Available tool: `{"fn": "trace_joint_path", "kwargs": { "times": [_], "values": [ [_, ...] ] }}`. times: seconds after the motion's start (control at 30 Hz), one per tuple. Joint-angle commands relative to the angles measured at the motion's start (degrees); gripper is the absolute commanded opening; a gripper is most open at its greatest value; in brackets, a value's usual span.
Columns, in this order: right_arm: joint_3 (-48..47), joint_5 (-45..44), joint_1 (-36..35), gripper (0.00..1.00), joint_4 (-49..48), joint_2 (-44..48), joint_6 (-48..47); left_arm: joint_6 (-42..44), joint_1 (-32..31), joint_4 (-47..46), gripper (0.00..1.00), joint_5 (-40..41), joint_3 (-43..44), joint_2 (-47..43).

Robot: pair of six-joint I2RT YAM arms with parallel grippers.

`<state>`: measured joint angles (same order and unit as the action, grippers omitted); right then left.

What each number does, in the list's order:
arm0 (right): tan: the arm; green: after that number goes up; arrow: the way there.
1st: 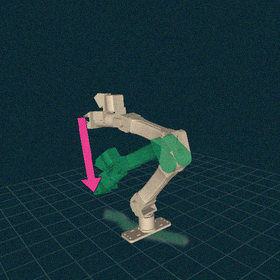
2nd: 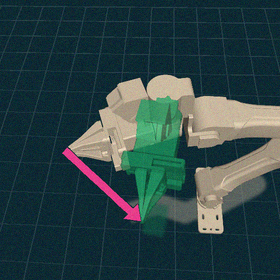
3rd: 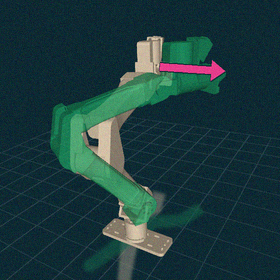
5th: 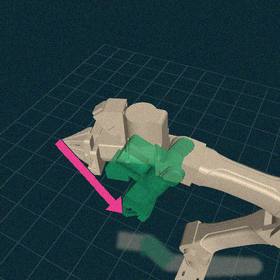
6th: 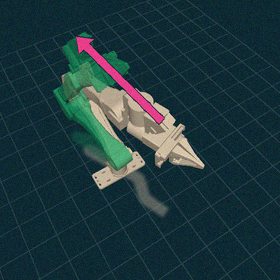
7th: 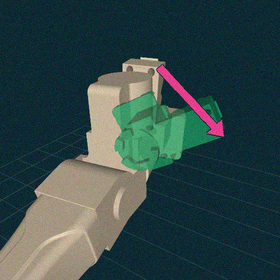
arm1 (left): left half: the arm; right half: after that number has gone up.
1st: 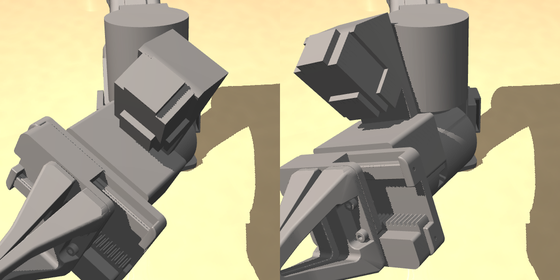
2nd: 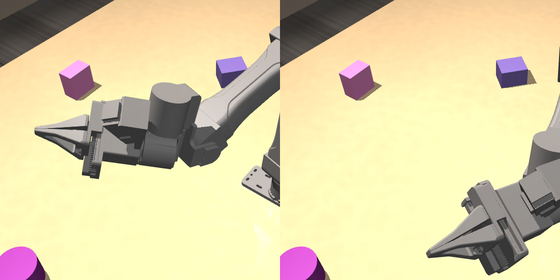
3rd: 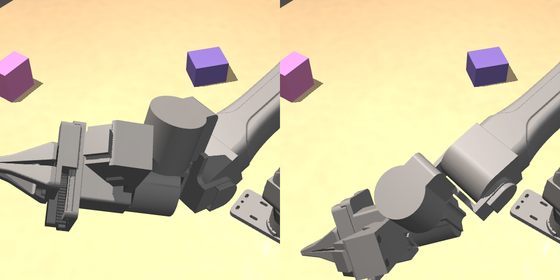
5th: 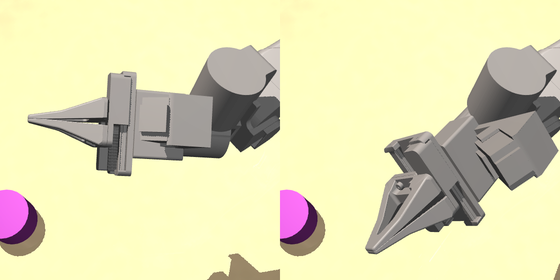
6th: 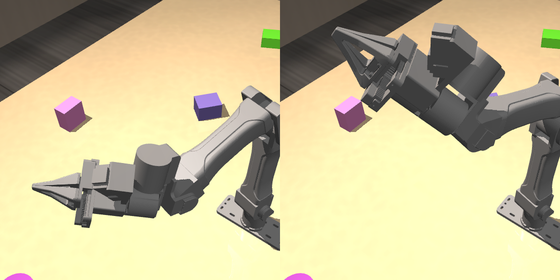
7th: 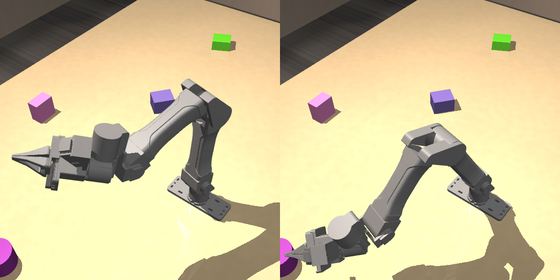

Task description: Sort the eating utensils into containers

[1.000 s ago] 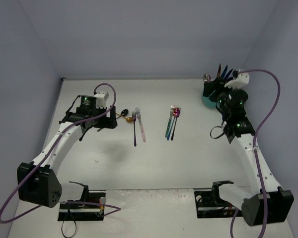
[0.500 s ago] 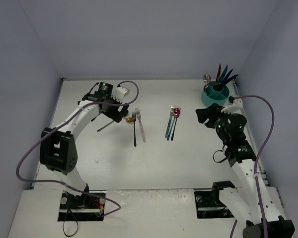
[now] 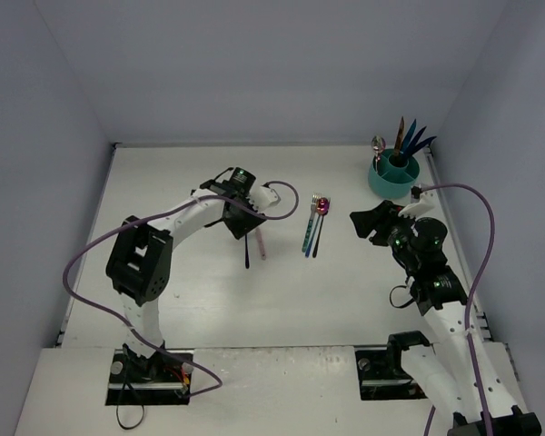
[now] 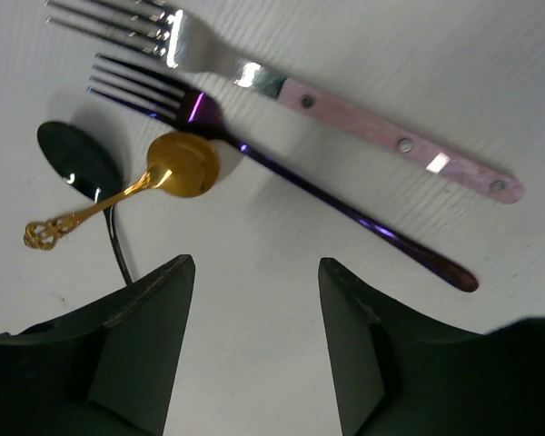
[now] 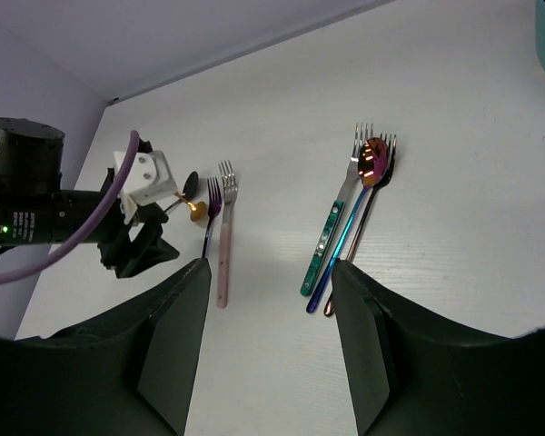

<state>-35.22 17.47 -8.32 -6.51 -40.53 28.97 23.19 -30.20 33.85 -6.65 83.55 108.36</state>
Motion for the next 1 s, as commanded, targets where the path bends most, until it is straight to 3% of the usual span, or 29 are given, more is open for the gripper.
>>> {"fn": "trace_joint_path", "kwargs": {
  "times": [0.0, 0.63, 0.97],
  "values": [
    [-0.81, 0.88, -0.37, 0.53, -2.22, 0.82, -0.07, -3.00, -0.22, -7.23, 0.51, 4.58, 0.17, -2.91],
    [-0.99, -0.94, -0.38, 0.54, 0.86, 2.38, -1.45, -8.85, -0.38, -11.08, 0.43, 3.14, 1.62, 1.23],
    [-0.41, -1.39, -0.33, 0.55, 1.50, 2.61, -1.64, -10.24, -0.38, -11.59, 0.33, 5.50, 3.04, 4.24]
  ]
}}
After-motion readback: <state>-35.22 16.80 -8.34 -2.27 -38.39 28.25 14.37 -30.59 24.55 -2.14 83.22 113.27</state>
